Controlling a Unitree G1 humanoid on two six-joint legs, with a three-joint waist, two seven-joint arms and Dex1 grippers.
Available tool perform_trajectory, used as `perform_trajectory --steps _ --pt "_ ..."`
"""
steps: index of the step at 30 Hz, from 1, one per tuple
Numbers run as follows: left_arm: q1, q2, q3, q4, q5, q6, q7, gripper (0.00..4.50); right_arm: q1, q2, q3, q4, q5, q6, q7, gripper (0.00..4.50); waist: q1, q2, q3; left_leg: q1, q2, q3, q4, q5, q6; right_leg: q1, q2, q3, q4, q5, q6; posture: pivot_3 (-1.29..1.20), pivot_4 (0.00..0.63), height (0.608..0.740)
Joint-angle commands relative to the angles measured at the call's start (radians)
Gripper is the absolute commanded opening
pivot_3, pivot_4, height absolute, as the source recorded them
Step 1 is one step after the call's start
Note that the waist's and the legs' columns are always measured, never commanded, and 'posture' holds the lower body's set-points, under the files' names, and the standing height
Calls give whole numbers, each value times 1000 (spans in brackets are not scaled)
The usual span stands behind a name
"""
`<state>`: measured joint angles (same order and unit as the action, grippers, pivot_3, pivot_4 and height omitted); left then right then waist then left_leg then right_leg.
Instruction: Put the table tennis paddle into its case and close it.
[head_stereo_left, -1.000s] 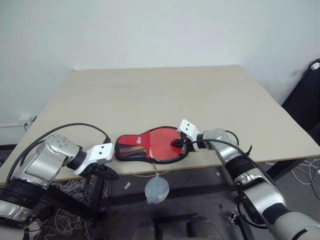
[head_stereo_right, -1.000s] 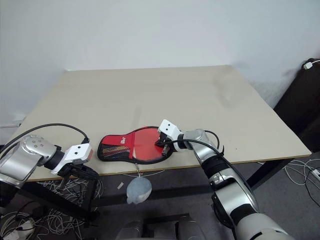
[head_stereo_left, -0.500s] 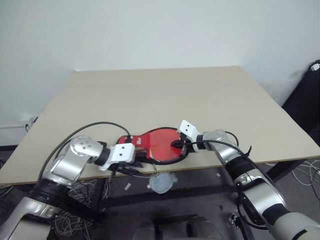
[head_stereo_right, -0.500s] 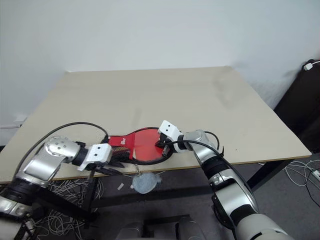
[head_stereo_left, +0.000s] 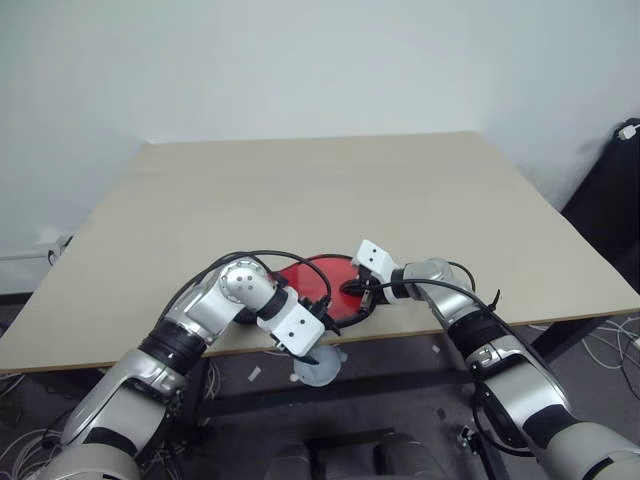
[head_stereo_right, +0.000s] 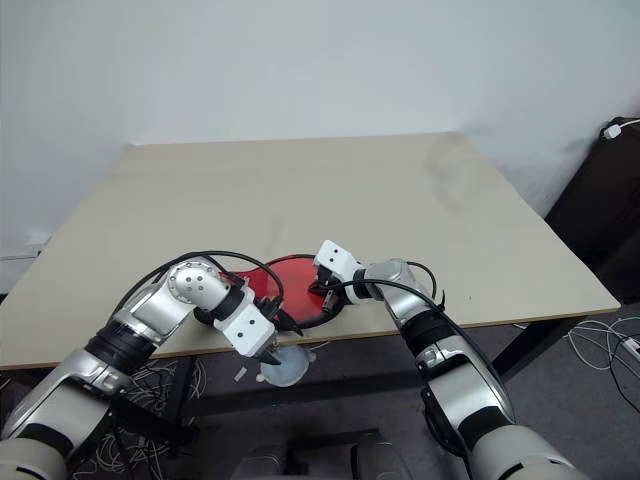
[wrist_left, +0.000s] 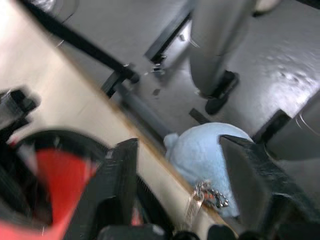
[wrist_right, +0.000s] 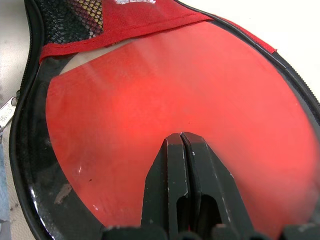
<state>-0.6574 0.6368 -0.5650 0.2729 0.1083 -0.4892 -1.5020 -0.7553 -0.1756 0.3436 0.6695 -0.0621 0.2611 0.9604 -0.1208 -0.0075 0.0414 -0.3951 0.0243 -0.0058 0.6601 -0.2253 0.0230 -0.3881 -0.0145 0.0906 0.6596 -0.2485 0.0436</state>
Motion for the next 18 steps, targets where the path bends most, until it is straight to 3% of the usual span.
perform_trajectory --steps 1,2,10,18 --pt "-58 -15 -52 67 49 -154 -25 4036 29 0 37 61 -43 32 -15 0 0 0 0 0 0 0 0 0 0 0 0 0 0 0 0 0 0 740" --pt "-69 -21 -66 89 59 -180 -29 4291 29 0 36 63 -43 32 -17 0 0 0 0 0 0 0 0 0 0 0 0 0 0 0 0 0 0 740" --pt "-146 -81 -171 216 137 -322 -49 4291 30 6 33 65 -42 35 -31 0 0 0 0 0 0 0 1 0 0 0 0 1 0 0 0 0 0 740" --pt "-198 -137 -253 328 311 -443 52 4291 28 13 29 69 -39 37 -43 0 0 0 0 0 0 0 1 0 0 0 0 1 0 0 0 0 0 740"
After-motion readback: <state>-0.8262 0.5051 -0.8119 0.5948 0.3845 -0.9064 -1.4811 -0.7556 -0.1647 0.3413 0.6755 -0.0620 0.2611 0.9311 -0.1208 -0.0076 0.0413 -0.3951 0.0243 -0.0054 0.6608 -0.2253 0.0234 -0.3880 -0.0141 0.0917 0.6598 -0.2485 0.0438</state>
